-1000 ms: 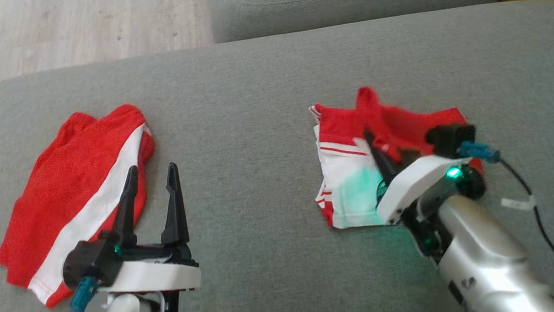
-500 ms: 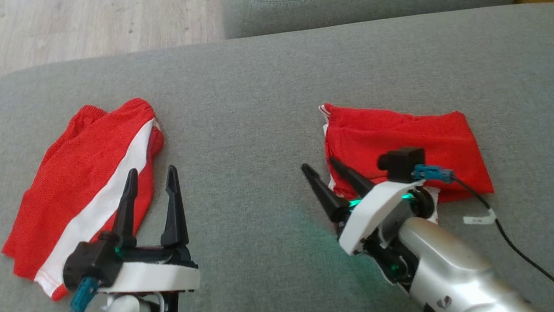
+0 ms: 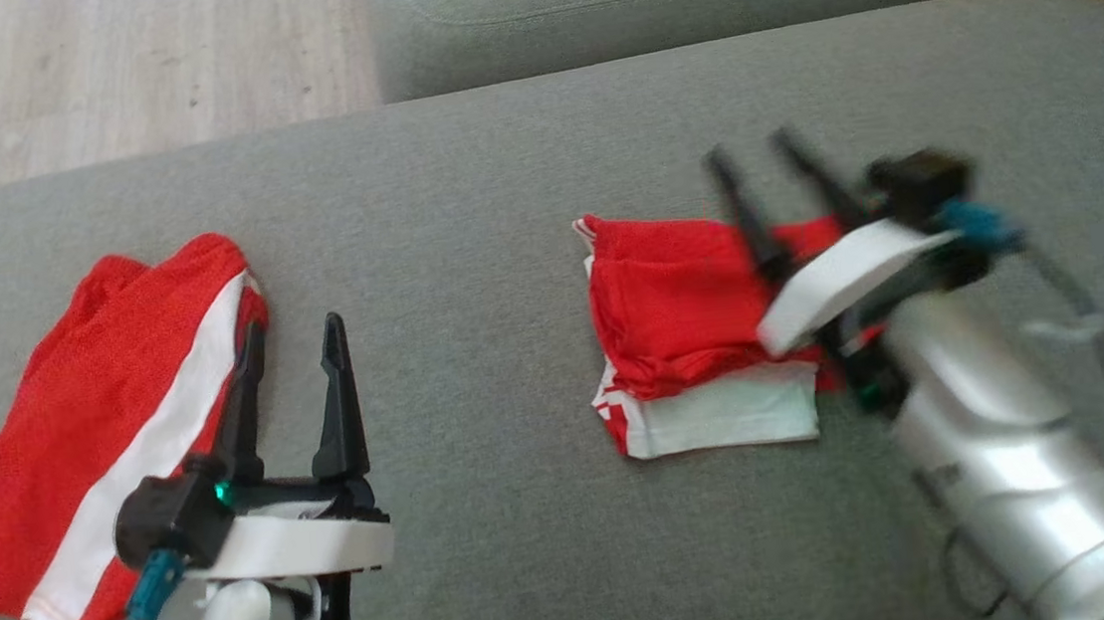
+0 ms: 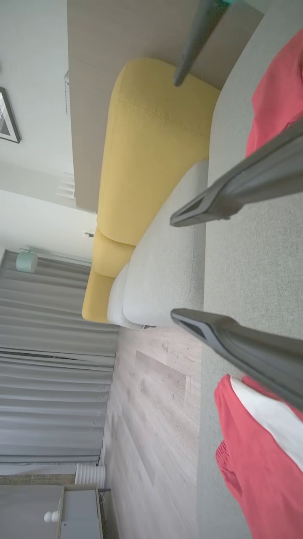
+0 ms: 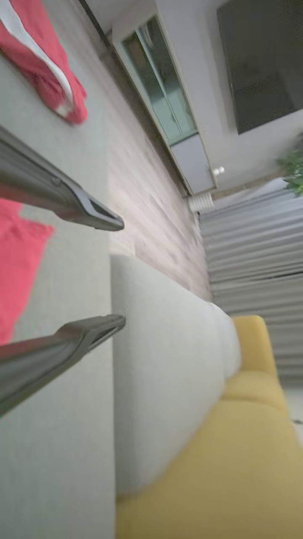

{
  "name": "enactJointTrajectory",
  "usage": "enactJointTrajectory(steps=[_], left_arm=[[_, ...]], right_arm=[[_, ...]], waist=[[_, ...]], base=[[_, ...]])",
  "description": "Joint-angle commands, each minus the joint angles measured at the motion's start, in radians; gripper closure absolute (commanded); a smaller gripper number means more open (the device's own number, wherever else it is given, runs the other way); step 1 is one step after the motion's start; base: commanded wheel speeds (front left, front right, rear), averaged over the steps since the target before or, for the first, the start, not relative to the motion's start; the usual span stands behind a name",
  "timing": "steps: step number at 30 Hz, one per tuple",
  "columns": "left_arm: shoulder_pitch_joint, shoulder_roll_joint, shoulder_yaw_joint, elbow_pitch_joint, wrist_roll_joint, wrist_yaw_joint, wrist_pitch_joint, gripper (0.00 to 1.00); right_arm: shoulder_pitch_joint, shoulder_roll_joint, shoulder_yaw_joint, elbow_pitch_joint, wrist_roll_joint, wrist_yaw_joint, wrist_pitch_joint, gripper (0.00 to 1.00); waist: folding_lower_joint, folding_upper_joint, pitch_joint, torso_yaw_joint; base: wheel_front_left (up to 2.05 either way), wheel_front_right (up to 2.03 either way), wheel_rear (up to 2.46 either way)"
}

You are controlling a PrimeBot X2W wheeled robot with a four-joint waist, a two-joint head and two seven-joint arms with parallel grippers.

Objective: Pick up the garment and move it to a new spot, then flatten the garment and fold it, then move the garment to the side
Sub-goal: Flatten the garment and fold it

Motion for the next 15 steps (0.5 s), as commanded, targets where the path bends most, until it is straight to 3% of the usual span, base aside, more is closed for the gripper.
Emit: enactJointTrajectory(steps=[1,4,8,15], left_arm=[[-0.023,0.002,0.039,-0.039,-0.007,0.003,-0.009,0.00],[-0.017,0.002,0.035,-0.050,-0.009,0.003,-0.009,0.00],[-0.002,0.002,0.022,-0.062,-0.004,0.002,-0.009,0.00],[0.038,0.002,0.018,-0.092,0.007,0.003,-0.009,0.00]], right_arm=[[-0.002,-0.014,-0.042,-0.055,-0.041,-0.001,-0.013,0.00],[0.076,-0.042,-0.192,-0.145,-0.173,-0.001,-0.014,0.00],[0.208,-0.020,-0.342,-0.275,-0.317,-0.001,-0.014,0.00],[0.411,0.046,-0.481,-0.456,-0.443,-0.001,-0.014,0.00]], waist=[[-0.0001,0.0000,-0.003,-0.012],[-0.0001,0.0000,-0.006,-0.025],[-0.0001,0.0000,-0.010,-0.036],[-0.0001,0.0000,-0.010,-0.046]], base=[[0.00,0.00,0.00],[0.00,0.00,0.00],[0.00,0.00,0.00],[0.00,0.00,0.00]])
